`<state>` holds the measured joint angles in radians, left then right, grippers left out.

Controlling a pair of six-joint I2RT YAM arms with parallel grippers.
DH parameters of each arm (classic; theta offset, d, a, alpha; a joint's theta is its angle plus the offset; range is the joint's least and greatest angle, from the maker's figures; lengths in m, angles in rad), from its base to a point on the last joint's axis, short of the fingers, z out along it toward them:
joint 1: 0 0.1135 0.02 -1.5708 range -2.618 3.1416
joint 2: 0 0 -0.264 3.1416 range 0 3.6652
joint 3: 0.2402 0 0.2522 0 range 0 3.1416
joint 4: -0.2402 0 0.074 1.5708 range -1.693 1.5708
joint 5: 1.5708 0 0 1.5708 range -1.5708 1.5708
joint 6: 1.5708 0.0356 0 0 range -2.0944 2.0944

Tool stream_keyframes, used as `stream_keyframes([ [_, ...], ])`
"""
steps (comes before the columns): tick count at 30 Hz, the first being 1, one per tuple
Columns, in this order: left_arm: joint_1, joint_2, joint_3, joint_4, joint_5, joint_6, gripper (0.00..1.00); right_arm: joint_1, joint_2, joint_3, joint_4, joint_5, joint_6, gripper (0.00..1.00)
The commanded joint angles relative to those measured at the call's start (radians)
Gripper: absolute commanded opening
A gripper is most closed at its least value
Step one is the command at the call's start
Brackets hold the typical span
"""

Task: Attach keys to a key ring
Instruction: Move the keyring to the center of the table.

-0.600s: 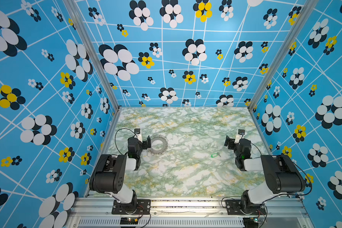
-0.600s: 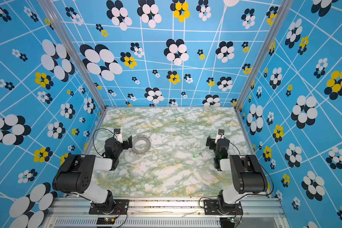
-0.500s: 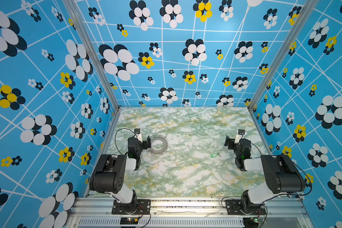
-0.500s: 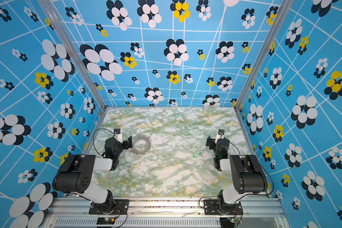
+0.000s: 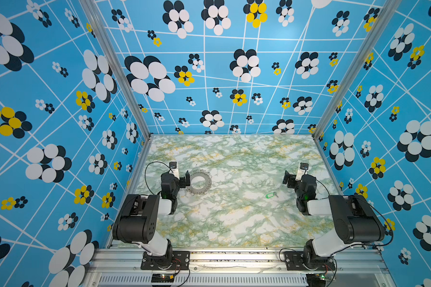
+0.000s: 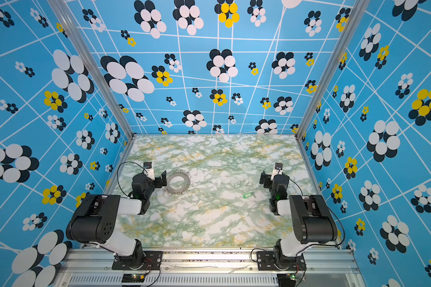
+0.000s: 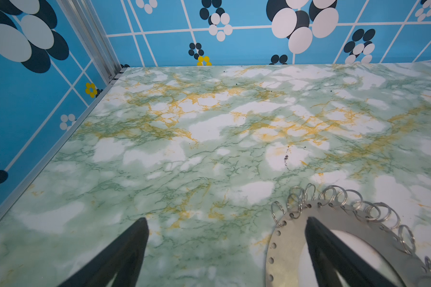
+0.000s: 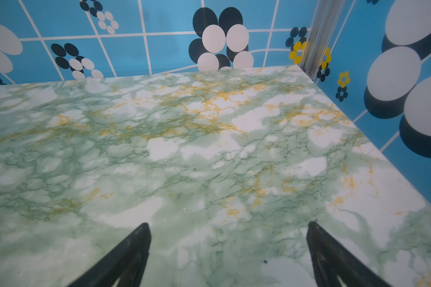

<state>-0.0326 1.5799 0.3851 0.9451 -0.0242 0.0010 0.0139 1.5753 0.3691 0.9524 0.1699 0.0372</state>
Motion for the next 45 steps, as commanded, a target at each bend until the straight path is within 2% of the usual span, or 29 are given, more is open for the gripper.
stream_keyframes([
  [1, 0.008, -0.023, -0.005, -0.006, 0.015, 0.007, 0.99, 0.004, -0.015, 0.007, -0.008, -0.011, -0.007, 0.99],
  [21, 0.006, -0.038, -0.005, -0.011, 0.012, 0.01, 0.99, 0.004, -0.026, 0.009, -0.019, 0.003, 0.0, 0.99],
  [23, 0.006, -0.131, 0.041, -0.169, -0.01, 0.0, 0.99, 0.004, -0.092, 0.007, -0.066, 0.018, 0.001, 0.99],
  [24, 0.006, -0.178, 0.088, -0.289, -0.025, -0.007, 0.99, 0.004, -0.134, 0.016, -0.133, 0.036, 0.009, 0.99],
  [27, -0.015, -0.256, 0.191, -0.488, -0.011, 0.025, 0.99, 0.004, -0.243, 0.096, -0.409, 0.086, 0.085, 0.99],
  [33, -0.124, -0.247, 0.435, -0.919, -0.024, -0.027, 0.99, 0.008, -0.3, 0.299, -0.827, -0.054, 0.205, 0.99],
  [39, -0.266, -0.166, 0.53, -1.13, -0.036, -0.135, 0.99, 0.076, -0.262, 0.488, -1.133, -0.171, 0.224, 0.99],
  [42, -0.279, -0.152, 0.526, -1.172, -0.003, -0.228, 0.99, 0.159, -0.261, 0.536, -1.217, -0.224, 0.224, 0.99],
  [45, -0.282, -0.129, 0.531, -1.211, 0.031, -0.267, 1.0, 0.226, -0.262, 0.562, -1.266, -0.255, 0.229, 0.99],
])
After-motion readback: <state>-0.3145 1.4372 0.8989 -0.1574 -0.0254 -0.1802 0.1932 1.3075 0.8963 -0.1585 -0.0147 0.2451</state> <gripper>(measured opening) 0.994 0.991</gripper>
